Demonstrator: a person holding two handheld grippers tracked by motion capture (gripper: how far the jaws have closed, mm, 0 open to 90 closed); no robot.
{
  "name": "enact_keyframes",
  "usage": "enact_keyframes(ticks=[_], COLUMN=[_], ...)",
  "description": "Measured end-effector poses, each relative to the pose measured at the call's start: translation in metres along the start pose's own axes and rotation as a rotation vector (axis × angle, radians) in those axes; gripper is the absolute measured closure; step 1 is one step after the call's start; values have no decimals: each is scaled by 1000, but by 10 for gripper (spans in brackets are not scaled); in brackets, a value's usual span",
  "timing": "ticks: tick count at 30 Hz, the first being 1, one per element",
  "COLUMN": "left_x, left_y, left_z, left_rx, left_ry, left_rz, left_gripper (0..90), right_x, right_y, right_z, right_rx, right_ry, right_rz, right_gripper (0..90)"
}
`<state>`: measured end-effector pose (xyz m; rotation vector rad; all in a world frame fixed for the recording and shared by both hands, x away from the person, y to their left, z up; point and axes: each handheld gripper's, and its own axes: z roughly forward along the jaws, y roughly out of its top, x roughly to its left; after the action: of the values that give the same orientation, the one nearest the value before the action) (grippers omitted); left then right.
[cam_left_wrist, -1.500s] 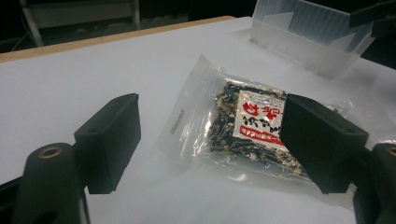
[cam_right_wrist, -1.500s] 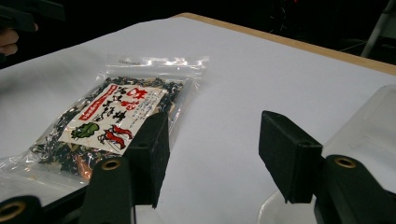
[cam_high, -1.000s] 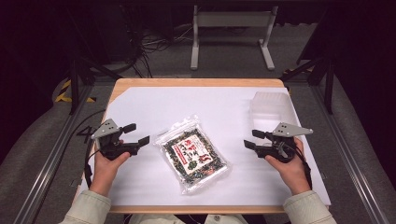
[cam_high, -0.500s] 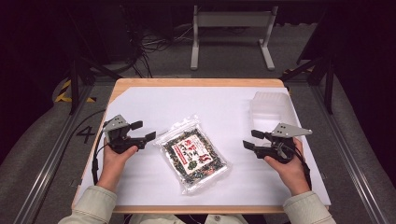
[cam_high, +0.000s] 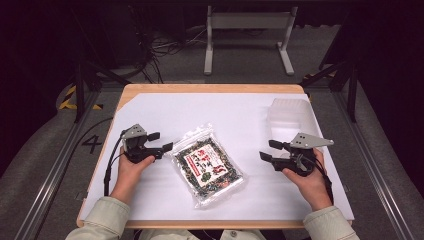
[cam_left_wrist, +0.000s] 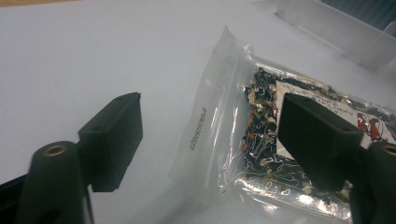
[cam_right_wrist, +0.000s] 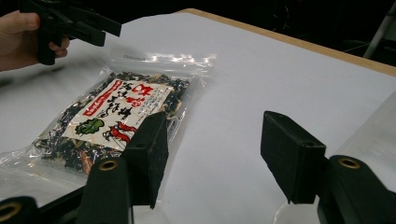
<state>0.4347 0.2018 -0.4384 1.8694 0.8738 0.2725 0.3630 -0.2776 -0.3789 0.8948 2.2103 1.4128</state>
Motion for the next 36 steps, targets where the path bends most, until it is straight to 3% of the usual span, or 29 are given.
enact_keyframes(ticks=[1,5,7,8,9,15,27,34,36], left_x=[-1,0,0,3,3,5,6,7,7], left_y=[-2,-4,-5,-5,-7,-9,-11,-11,-11], left_z=[5,11,13,13,15,17,21,21,20], left_rx=[23,47,56,62,74,101,174,201,206], left_ry=[-14,-23,-29,-24,-31,-37,-109,-119,-144], left_rz=[-13,-22,-47,-35,-61,-85,-122,-131,-160], left_gripper=[253,247,237,230,228,226,335,410,462], right_x=[0,0,1,1,1,1,1,2,2], right_y=[0,-1,-1,-1,-1,-1,-2,-2,-2], right_z=[-1,-2,-2,-2,-2,-1,-1,0,0], right_rx=[-2,-2,1,3,3,3,5,8,8], right_ry=[-1,-4,-6,-6,-7,-5,-7,-8,-9], right_rz=[0,2,-1,-4,-3,-3,-2,-7,-8], right_gripper=[416,415,414,413,412,406,399,399,399])
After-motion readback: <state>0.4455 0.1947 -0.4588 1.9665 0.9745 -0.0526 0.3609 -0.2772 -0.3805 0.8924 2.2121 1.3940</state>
